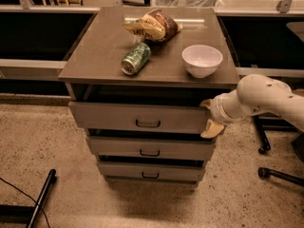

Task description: Open top drawer

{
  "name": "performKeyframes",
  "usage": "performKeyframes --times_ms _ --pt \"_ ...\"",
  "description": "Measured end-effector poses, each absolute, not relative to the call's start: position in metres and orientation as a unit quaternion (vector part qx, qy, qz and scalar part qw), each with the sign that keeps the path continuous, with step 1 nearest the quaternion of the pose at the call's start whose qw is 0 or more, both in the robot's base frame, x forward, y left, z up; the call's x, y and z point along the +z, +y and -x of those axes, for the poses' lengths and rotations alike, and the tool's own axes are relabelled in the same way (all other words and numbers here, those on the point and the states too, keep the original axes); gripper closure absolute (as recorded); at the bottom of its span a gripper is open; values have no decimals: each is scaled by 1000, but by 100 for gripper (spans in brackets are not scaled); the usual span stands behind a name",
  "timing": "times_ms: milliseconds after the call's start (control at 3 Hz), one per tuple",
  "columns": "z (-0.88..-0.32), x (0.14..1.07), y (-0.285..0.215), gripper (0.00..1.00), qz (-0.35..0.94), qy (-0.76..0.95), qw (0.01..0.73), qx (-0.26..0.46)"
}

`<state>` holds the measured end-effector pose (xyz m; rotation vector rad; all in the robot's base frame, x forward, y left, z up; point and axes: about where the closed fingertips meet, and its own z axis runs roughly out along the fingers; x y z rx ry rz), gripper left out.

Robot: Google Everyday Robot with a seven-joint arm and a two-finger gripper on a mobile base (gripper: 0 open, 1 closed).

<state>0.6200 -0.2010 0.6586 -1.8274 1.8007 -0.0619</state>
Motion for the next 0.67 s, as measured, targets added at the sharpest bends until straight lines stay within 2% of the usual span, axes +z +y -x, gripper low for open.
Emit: performKeyframes --times_ms 333,667 --pt "-620 659 -201 1 683 673 284 -23" --pt "-620 659 -201 0 683 673 283 -23"
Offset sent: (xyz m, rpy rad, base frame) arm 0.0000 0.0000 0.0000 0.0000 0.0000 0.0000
